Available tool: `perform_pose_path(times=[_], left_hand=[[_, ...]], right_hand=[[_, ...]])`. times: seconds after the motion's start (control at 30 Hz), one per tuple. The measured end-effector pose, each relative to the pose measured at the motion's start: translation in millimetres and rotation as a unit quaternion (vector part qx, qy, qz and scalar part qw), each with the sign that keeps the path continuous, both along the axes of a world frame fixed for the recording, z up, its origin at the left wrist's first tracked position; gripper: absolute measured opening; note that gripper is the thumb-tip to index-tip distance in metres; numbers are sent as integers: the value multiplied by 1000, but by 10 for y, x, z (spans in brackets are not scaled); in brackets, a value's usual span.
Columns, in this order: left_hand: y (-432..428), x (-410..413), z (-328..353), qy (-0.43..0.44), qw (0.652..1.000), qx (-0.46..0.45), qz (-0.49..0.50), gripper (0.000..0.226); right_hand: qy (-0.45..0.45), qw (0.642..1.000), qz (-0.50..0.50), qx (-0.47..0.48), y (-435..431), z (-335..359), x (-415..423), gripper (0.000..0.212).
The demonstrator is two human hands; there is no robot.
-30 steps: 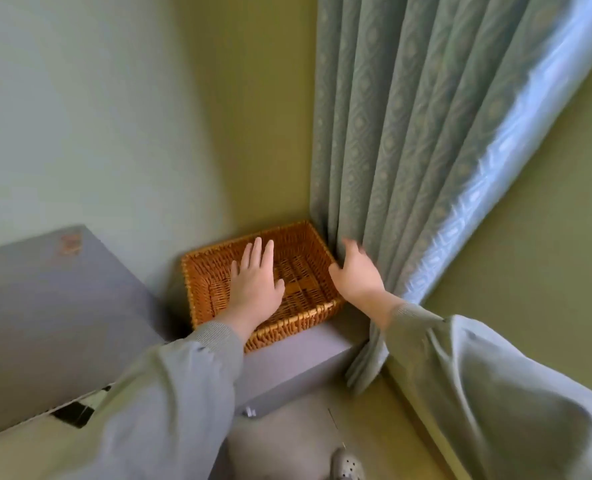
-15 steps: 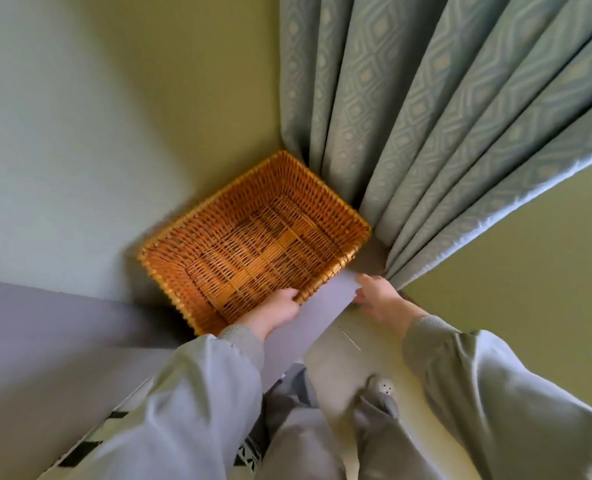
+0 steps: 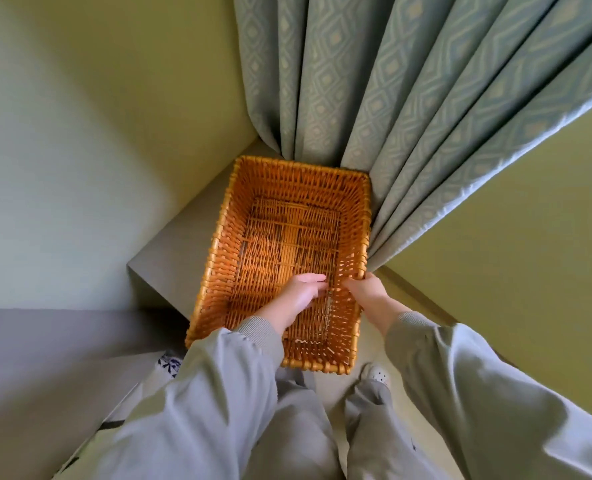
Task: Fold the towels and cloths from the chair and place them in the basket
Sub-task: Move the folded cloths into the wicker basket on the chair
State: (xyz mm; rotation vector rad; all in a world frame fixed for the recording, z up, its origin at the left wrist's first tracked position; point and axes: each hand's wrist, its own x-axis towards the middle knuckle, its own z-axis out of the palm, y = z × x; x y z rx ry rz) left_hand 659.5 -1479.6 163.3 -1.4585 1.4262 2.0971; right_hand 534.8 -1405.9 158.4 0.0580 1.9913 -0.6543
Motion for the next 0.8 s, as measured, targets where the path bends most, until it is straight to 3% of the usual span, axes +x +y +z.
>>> perform_pose_path(times=[0.07, 0.17, 0.23, 0.27, 0.33, 0.47, 0.5, 0.57, 0.63, 0.67, 0.73, 0.8], left_hand=[[-93, 122, -51, -21, 996, -68, -44, 39], [-233, 357, -66, -57, 957, -243, -149, 42], [-294, 534, -72, -98, 853, -416, -301, 49], [-335, 618, -92, -103, 794, -486, -352, 51], [-429, 738, -114, -131, 733, -559, -364, 57], [-615, 928, -121, -226, 710, -599, -292, 81], [-629, 952, -117, -240, 721, -596, -260, 87], [-621, 936, -69, -244, 804, -530, -119, 94], [-584, 855, -19, -237, 902, -346, 105, 87], [-562, 806, -32, -247, 917, -253, 185, 74], [-441, 743, -70, -285, 926, -171, 182, 42], [-253, 693, -165, -301, 939, -115, 121, 31]], right_hand=[[41, 999, 22, 18, -5, -33, 66, 40], [85, 994, 47, 53, 1, -50, 84, 19], [94, 992, 58, 65, -2, -25, 96, 6], [95, 992, 57, 67, 0, -20, 106, 10], [97, 992, 44, 65, 1, 5, 108, 10], [101, 992, 25, 78, 33, 154, 39, 14], [106, 990, 25, 84, 54, 191, 5, 16], [117, 989, 27, 83, 113, 287, -58, 16], [139, 986, 40, 82, 192, 384, -104, 10], [155, 983, 49, 84, 242, 422, -127, 7], [188, 976, 64, 93, 342, 490, -173, 12], [220, 966, 78, 109, 454, 564, -239, 12]])
